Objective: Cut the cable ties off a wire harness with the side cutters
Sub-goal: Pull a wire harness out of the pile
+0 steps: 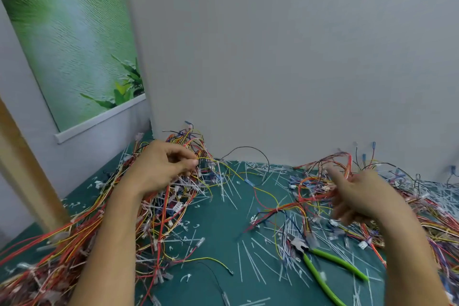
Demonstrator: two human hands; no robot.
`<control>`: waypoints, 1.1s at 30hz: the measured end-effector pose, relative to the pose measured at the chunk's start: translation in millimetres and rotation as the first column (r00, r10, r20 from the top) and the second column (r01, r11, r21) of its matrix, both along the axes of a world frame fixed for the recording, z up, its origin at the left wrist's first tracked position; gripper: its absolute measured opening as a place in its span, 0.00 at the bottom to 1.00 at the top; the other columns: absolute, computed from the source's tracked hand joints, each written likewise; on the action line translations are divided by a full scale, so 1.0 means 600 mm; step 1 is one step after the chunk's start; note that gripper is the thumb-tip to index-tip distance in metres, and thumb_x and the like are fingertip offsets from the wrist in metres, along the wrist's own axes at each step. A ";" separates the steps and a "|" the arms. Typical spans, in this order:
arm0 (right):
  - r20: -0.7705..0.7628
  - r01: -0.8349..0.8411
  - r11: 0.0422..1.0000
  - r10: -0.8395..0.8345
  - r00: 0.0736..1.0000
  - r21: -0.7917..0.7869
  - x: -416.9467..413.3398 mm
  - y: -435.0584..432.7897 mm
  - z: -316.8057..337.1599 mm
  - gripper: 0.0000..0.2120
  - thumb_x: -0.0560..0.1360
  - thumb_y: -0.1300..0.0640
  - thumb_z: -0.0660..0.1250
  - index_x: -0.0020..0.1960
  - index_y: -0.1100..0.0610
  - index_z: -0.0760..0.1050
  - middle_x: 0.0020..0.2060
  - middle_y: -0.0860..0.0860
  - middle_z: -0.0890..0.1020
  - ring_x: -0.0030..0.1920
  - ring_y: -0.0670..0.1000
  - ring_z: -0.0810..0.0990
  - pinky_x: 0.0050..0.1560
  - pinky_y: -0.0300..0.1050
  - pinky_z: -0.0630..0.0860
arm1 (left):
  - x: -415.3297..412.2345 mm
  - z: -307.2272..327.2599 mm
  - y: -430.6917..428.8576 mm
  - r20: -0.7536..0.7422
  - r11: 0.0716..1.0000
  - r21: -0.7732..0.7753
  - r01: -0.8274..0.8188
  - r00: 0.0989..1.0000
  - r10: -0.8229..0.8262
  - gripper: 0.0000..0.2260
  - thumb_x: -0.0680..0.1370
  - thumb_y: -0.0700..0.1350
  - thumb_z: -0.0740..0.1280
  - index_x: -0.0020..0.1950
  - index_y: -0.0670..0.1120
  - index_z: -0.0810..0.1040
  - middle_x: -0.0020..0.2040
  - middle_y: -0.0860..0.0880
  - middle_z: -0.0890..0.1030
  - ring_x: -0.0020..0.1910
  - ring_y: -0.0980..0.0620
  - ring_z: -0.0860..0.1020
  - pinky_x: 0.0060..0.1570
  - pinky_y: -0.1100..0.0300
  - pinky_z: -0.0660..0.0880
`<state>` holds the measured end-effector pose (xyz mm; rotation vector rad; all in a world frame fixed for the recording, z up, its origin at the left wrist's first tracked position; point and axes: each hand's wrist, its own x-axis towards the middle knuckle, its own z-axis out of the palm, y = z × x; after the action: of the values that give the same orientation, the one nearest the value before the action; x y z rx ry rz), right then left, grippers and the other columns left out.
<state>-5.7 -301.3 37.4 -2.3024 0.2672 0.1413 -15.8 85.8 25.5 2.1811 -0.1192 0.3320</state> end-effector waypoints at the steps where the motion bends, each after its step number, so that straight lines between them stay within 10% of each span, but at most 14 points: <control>1: 0.091 0.035 0.996 -0.027 0.995 -0.084 -0.011 0.000 0.013 0.37 0.82 0.34 0.57 0.34 0.63 0.82 0.26 0.56 0.84 0.24 0.54 0.83 0.29 0.42 0.73 | 0.000 0.001 0.000 -0.002 1.000 0.003 0.001 1.000 -0.001 0.06 0.74 0.48 0.77 0.46 0.60 0.86 0.39 0.52 0.87 0.39 0.52 0.85 0.42 0.53 0.83; 4: 0.457 0.115 0.973 -0.011 0.889 -0.200 -0.044 0.035 0.042 0.33 0.76 0.31 0.64 0.30 0.59 0.81 0.22 0.52 0.81 0.25 0.53 0.81 0.36 0.46 0.77 | 0.002 0.000 -0.003 -0.022 0.999 0.028 0.031 0.999 -0.030 0.05 0.73 0.49 0.77 0.45 0.60 0.86 0.40 0.55 0.87 0.39 0.60 0.84 0.44 0.61 0.77; 6: 0.536 -0.114 0.987 0.159 0.829 -0.116 -0.055 0.099 0.055 0.22 0.74 0.36 0.72 0.36 0.54 0.82 0.28 0.47 0.83 0.28 0.43 0.81 0.35 0.42 0.77 | 0.002 0.001 -0.007 -0.054 0.997 0.043 0.061 0.997 -0.059 0.04 0.73 0.50 0.77 0.46 0.59 0.86 0.41 0.56 0.87 0.41 0.60 0.84 0.47 0.60 0.77; 9: 0.479 -0.480 0.847 0.526 0.703 -0.227 -0.036 0.219 0.049 0.16 0.75 0.48 0.76 0.62 0.47 0.81 0.51 0.41 0.85 0.48 0.33 0.80 0.50 0.29 0.74 | -0.001 0.006 -0.013 -0.069 0.993 0.077 0.094 0.994 -0.089 0.05 0.72 0.50 0.78 0.46 0.59 0.86 0.42 0.57 0.87 0.42 0.60 0.84 0.47 0.62 0.78; 11: 0.358 -0.600 0.712 0.702 0.615 -0.364 -0.005 0.284 0.035 0.19 0.79 0.50 0.73 0.67 0.55 0.78 0.58 0.52 0.85 0.56 0.47 0.82 0.59 0.42 0.76 | -0.005 0.010 -0.014 -0.048 0.990 0.084 0.109 0.993 -0.105 0.06 0.72 0.49 0.78 0.45 0.61 0.86 0.41 0.58 0.86 0.42 0.62 0.83 0.42 0.71 0.75; 16: 0.311 -0.706 0.663 0.745 0.590 -0.250 0.063 0.325 0.011 0.18 0.83 0.50 0.67 0.43 0.62 0.83 0.33 0.59 0.83 0.27 0.48 0.72 0.31 0.42 0.67 | -0.009 0.005 0.005 -0.094 0.996 0.035 0.085 0.992 -0.081 0.04 0.77 0.48 0.74 0.49 0.57 0.86 0.44 0.57 0.87 0.45 0.59 0.85 0.45 0.66 0.79; 22: 0.244 -0.742 0.640 0.765 0.595 -0.198 0.099 0.308 -0.002 0.13 0.77 0.46 0.75 0.40 0.54 0.84 0.20 0.41 0.74 0.22 0.40 0.68 0.26 0.32 0.63 | -0.005 -0.006 0.035 -0.187 0.990 0.136 -0.021 0.981 0.047 0.08 0.79 0.40 0.71 0.52 0.53 0.84 0.46 0.58 0.86 0.46 0.63 0.84 0.55 0.57 0.79; 33: 0.416 -0.642 0.764 0.603 0.681 -0.056 0.120 0.307 -0.032 0.12 0.79 0.52 0.73 0.42 0.59 0.84 0.18 0.41 0.71 0.20 0.41 0.66 0.25 0.31 0.62 | -0.009 -0.018 0.036 -0.304 0.934 0.311 -0.177 0.912 0.274 0.17 0.71 0.29 0.74 0.51 0.50 0.83 0.48 0.52 0.82 0.44 0.56 0.79 0.36 0.66 0.72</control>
<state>66.2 -117.0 18.1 -2.1683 -0.7520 0.0025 -21.3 107.3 14.9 2.5042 0.3054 0.0586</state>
